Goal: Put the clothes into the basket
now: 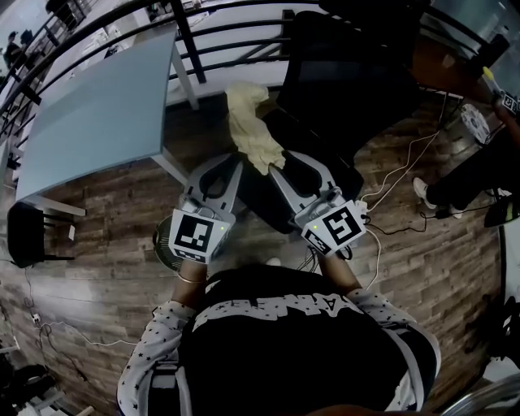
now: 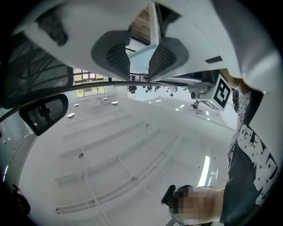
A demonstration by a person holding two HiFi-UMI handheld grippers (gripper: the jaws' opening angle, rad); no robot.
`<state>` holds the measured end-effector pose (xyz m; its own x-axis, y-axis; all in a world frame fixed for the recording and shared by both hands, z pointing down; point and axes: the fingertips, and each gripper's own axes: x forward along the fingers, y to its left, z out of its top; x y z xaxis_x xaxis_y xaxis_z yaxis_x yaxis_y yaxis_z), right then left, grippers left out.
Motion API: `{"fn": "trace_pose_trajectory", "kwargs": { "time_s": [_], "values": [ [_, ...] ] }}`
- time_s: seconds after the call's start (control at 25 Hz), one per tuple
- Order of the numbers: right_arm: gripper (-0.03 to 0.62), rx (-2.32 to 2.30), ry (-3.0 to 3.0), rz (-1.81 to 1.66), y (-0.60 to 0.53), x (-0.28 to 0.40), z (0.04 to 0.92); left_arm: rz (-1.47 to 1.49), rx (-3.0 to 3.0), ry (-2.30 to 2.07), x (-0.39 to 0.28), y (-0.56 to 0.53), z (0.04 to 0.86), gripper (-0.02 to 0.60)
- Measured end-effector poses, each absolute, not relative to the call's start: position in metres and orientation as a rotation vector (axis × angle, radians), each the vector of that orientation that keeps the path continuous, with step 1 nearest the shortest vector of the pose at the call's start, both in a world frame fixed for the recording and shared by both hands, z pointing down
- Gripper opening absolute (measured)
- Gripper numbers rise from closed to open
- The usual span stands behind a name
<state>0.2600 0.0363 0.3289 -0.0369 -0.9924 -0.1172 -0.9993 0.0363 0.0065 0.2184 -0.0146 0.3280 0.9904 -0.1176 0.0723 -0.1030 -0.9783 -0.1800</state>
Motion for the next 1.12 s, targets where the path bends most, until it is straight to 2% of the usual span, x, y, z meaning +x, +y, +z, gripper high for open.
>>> {"fn": "trace_pose_trajectory", "kwargs": {
  "time_s": [0.48,1.12],
  "values": [
    [0.121,-2.119,2.209,0.079,0.025,0.266,0.342,-0.154,-2.926,0.207,0.219,-0.030,0.337,0.023],
    [0.134,-2.265,2.153,0.033,-0.025,0.321,0.350,-0.108,-2.968,0.115,0.277,-0.099,0.343,0.023]
  ]
}}
